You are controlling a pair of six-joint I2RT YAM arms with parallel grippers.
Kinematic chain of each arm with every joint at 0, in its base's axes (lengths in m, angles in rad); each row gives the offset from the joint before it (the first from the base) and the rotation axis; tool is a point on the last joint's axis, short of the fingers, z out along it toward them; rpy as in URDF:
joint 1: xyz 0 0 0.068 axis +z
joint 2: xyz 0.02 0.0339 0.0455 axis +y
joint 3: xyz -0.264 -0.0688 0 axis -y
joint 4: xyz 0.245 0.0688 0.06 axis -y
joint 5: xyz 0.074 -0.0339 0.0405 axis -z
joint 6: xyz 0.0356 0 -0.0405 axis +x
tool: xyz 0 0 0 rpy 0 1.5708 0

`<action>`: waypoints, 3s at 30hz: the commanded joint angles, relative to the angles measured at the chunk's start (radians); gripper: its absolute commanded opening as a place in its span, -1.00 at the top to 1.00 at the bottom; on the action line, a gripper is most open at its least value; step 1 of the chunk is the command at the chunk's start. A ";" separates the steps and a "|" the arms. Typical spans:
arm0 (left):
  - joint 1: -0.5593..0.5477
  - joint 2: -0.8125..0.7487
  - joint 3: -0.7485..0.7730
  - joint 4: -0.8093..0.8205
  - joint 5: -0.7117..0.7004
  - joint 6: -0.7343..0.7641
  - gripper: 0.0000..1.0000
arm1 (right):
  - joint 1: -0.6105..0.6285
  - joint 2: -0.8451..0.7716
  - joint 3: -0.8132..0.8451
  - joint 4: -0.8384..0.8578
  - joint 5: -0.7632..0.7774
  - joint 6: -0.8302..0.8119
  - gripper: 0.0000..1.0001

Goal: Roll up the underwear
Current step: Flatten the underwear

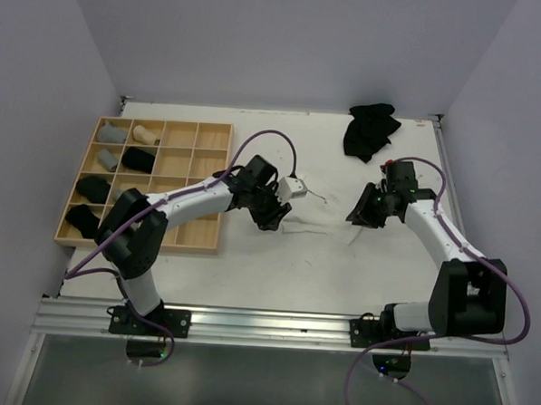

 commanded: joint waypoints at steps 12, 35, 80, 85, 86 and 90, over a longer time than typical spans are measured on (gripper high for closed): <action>-0.028 0.191 0.174 0.148 0.028 -0.021 0.07 | 0.021 0.207 0.030 0.180 0.066 0.000 0.44; -0.045 0.228 0.255 0.002 0.241 0.069 1.00 | 0.024 0.201 0.096 0.104 0.105 -0.009 0.45; 0.142 0.388 0.220 0.109 0.583 -0.299 0.91 | 0.368 0.217 0.070 0.234 -0.020 0.068 0.70; 0.144 0.384 0.221 0.102 0.582 -0.286 0.83 | 0.391 0.291 0.097 0.262 -0.012 0.068 0.65; 0.144 0.383 0.221 0.102 0.583 -0.283 0.82 | 0.392 0.302 0.107 0.265 -0.012 0.066 0.62; 0.145 0.386 0.223 0.100 0.582 -0.279 0.80 | 0.408 0.343 0.123 0.262 -0.001 0.066 0.57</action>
